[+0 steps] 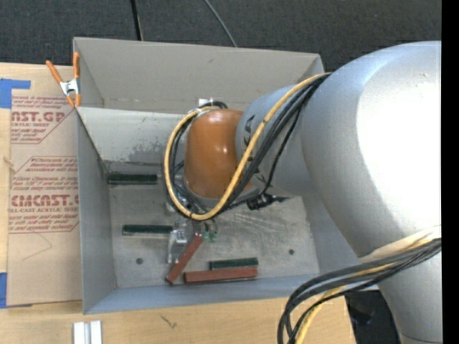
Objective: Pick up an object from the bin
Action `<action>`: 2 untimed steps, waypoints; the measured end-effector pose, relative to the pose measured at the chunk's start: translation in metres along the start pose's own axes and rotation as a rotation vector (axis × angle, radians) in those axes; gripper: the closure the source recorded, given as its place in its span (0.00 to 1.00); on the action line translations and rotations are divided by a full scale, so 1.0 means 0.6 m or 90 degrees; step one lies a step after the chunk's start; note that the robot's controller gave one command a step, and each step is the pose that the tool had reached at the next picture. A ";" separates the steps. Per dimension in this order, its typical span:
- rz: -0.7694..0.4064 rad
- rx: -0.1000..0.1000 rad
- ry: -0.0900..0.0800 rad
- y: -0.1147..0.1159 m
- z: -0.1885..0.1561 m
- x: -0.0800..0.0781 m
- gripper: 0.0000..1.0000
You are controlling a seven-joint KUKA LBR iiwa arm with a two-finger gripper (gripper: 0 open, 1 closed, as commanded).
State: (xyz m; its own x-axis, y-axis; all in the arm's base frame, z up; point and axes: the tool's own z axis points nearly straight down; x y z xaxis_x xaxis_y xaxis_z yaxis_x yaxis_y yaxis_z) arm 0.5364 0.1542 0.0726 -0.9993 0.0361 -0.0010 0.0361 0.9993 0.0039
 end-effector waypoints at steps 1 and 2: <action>0.001 -0.002 -0.009 0.000 -0.005 -0.007 1.00; 0.000 0.000 0.000 0.000 0.000 0.000 0.00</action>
Offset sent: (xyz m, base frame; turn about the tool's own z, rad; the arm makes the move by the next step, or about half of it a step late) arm 0.0000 0.0000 0.0000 0.0000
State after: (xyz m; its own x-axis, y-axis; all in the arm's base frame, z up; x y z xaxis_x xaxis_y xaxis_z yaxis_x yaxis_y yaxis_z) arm 0.5365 0.1540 0.0726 -0.9993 0.0363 -0.0013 0.0363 0.9993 0.0035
